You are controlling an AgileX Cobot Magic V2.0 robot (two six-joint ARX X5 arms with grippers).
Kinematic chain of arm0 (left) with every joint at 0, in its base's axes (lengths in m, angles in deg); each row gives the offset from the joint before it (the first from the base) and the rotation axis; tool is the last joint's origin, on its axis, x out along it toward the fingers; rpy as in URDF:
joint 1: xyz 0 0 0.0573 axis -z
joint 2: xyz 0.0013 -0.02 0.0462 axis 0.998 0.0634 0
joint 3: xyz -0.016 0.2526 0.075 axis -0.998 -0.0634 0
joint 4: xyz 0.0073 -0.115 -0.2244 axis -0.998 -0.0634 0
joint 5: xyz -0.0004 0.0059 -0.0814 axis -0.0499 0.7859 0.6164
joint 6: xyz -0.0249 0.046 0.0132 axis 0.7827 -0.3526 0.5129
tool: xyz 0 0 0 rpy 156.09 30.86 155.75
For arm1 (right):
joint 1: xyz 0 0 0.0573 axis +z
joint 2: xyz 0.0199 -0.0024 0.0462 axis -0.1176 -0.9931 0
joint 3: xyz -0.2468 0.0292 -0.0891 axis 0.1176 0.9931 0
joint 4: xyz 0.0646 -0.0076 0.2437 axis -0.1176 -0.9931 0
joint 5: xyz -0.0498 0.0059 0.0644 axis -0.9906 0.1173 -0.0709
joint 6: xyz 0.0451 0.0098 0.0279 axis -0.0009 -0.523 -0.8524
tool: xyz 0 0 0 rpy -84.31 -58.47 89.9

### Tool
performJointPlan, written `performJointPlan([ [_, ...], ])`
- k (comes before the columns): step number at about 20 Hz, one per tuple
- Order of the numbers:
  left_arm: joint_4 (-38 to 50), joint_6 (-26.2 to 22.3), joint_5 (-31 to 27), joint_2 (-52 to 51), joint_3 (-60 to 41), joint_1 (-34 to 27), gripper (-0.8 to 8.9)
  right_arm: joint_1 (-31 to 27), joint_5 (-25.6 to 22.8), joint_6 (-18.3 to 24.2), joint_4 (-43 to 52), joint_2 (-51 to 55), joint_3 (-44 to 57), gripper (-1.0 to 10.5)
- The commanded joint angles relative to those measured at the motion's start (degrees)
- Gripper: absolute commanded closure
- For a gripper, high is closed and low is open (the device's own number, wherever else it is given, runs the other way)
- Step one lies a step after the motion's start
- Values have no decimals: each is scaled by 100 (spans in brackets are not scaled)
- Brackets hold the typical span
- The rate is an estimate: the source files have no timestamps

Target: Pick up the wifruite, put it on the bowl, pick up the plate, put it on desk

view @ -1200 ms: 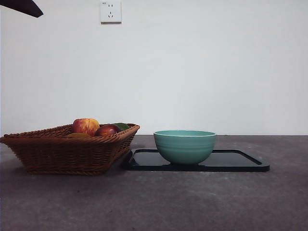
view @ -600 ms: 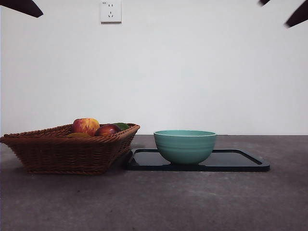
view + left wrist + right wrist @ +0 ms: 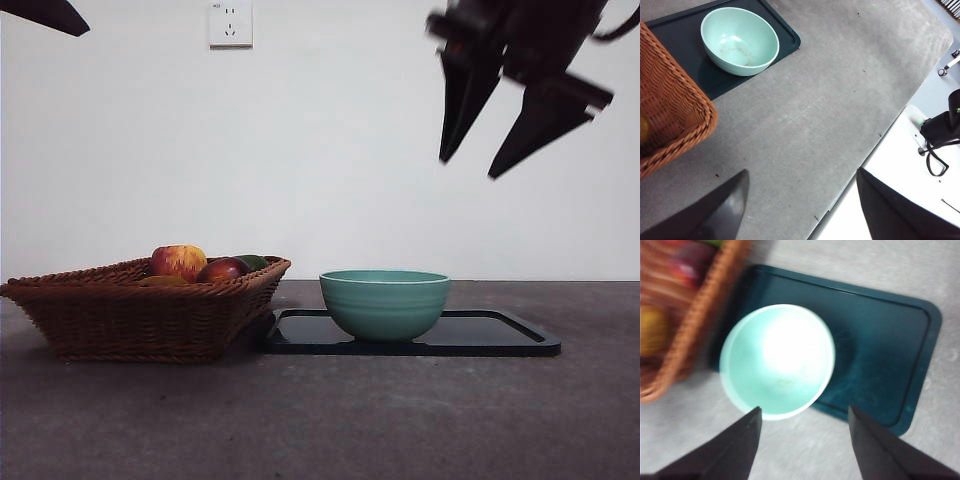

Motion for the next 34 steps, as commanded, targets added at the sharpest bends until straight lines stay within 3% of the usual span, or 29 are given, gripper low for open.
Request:
performJointPlan([
  [1, 57, -72, 26, 35, 55, 26, 470, 4, -13, 138, 205, -372, -136, 671],
  [15, 61, -70, 26, 35, 55, 26, 470, 28, -17, 129, 1172, -1797, -136, 674],
  [18, 59, -68, 24, 35, 55, 26, 470, 26, -33, 129, 1333, -1934, -136, 784],
  [22, 103, -70, 24, 35, 55, 26, 470, 26, -31, 129, 1436, -2083, -136, 847],
  [24, 122, -68, 24, 35, 55, 26, 470, 26, -48, 131, 1473, -2120, -136, 936],
  [34, 103, -72, 24, 35, 55, 26, 470, 26, -157, 136, 1471, -1401, -199, 939],
])
